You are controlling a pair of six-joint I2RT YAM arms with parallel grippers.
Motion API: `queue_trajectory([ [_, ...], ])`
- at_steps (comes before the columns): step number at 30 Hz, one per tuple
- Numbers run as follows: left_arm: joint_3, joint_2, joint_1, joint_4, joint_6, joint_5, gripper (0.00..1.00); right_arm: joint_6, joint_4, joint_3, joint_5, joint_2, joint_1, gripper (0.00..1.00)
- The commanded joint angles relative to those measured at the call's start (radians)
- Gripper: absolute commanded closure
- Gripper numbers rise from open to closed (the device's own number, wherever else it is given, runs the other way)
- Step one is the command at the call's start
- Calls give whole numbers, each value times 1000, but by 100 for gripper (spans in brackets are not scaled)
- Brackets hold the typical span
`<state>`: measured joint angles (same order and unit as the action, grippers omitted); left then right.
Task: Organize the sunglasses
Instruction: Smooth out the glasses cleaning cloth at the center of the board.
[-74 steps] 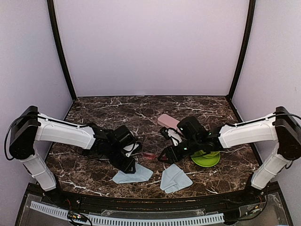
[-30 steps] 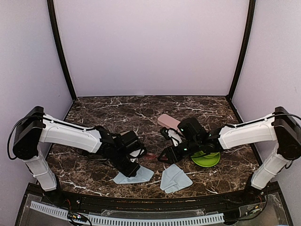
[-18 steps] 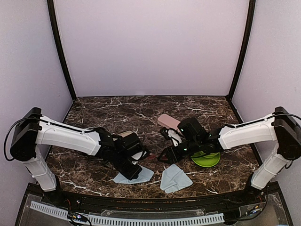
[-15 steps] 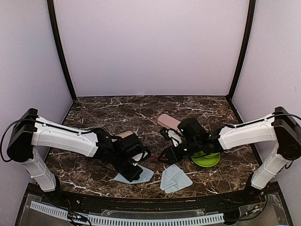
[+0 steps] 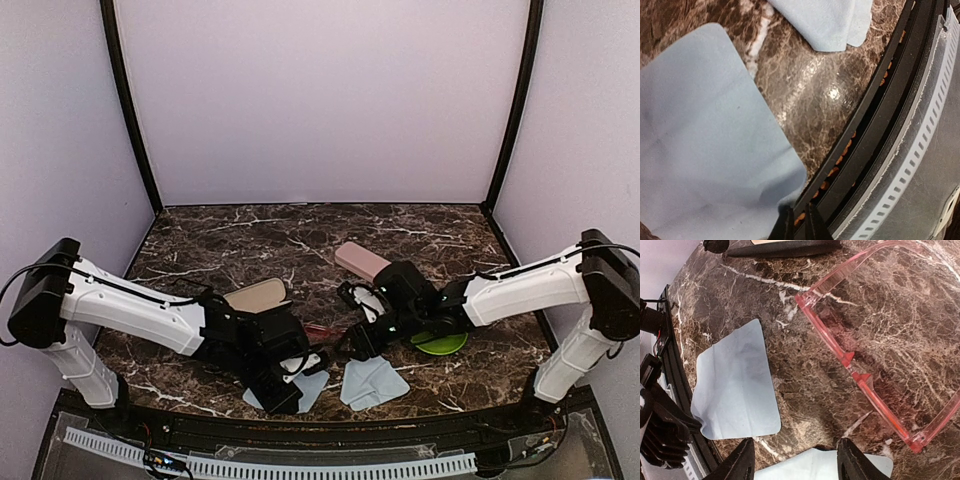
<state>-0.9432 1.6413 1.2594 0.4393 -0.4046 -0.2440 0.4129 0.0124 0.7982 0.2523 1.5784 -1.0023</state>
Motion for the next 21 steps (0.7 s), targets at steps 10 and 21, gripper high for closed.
queue_trajectory([
  [10, 46, -135, -3, -32, 92, -46, 47, 67, 4, 91, -145, 113, -162, 49],
  [21, 197, -424, -204, -85, -27, 46, 47, 95, 124, 184, -255, 197, -210, 60],
])
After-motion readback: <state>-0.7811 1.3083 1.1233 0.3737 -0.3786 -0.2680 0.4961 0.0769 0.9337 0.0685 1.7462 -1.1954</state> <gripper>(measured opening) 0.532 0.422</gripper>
